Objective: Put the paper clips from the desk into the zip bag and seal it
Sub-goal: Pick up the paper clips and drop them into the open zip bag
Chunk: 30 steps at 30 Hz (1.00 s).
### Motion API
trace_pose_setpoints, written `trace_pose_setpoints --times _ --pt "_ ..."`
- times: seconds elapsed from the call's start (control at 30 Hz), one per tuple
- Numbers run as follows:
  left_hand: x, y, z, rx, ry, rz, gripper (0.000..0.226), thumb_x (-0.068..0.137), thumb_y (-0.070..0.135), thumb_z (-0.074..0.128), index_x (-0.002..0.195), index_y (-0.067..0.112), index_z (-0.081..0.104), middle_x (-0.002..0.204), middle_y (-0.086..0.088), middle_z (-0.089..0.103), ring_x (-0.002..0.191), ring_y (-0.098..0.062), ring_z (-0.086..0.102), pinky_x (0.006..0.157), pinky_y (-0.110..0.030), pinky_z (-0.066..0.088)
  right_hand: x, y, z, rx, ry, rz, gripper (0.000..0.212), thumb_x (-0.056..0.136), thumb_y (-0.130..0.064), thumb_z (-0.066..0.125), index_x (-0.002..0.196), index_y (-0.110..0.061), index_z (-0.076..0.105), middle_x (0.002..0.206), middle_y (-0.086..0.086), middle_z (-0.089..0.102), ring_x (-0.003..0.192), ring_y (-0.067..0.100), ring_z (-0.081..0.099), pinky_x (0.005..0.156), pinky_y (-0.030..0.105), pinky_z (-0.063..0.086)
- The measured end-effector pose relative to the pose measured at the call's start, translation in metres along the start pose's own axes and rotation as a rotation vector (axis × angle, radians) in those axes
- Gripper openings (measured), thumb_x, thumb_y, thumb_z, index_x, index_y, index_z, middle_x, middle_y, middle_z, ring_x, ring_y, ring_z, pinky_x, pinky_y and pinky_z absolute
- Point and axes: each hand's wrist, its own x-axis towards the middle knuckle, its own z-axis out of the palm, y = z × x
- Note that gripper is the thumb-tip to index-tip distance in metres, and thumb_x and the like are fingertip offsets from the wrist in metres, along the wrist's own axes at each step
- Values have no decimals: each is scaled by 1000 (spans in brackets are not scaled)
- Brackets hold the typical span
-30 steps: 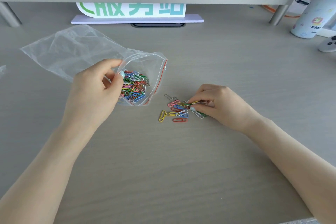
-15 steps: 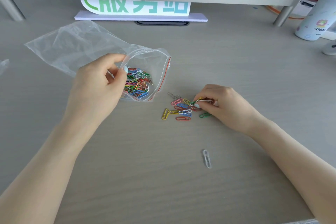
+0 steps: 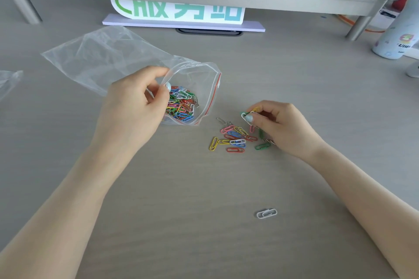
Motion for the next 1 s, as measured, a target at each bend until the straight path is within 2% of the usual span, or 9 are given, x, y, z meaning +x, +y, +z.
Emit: trace_pose_setpoints --times 0.07,0.23,0.37,0.47,0.53,0.8,0.87,0.93,1.0 --pt "0 0 0 0 1 1 26 86 14 51 107 23 64 71 7 61 64 -12 52 51 -9 33 8 -10 6 76 17 0 13 88 -22 59 77 -19 64 63 0 50 53 6 38 49 15 34" --pt "0 0 0 -9 0 -7 26 87 14 52 108 23 64 70 7 61 61 -14 50 57 -21 39 40 -45 33 120 -63 -71 18 88 -23 58 74 -13 62 67 4 47 63 12 39 58 24 35" --pt "1 -1 -1 -19 7 -21 28 87 13 52 111 22 63 71 8 60 58 -9 48 56 -21 39 66 -67 63 34 -148 -152 27 89 -12 54 76 12 55 66 10 40 59 10 31 53 24 27" --pt "1 -1 -3 -20 10 -20 28 86 13 51 108 24 64 71 6 60 58 -7 48 55 -17 39 81 -75 81 -54 -124 -190 33 86 -8 51 55 -4 40 57 2 32 55 11 24 48 22 22" --pt "1 0 -3 -19 11 -13 26 87 13 51 106 25 64 71 3 61 59 -8 49 54 -17 38 87 -79 87 -115 -132 -211 36 85 -7 49 54 -12 30 54 0 27 54 11 21 47 24 22" --pt "2 -1 -3 -17 6 -10 23 88 14 52 104 26 64 71 5 61 61 -11 50 54 -16 37 88 -78 89 -161 -94 -266 24 80 -12 56 60 1 52 58 13 42 56 15 29 53 31 25" --pt "2 -1 -3 -14 8 -10 23 88 14 52 103 26 64 70 4 61 61 -10 49 53 -14 36 88 -77 87 -112 -96 -247 22 79 -10 59 58 -13 61 55 3 49 51 10 36 50 19 29" --pt "2 -1 -3 -10 10 -5 23 88 14 52 102 27 65 70 2 61 61 -9 50 52 -13 35 88 -78 85 -100 -77 -231 39 79 -11 62 51 -35 48 55 -12 49 51 1 44 50 12 34" --pt "2 -1 -3 -8 11 1 23 88 14 52 101 27 65 69 4 60 60 -7 50 52 -10 34 88 -77 86 -117 -69 -212 40 78 -14 62 52 -36 43 57 -16 50 56 -2 48 54 14 37"
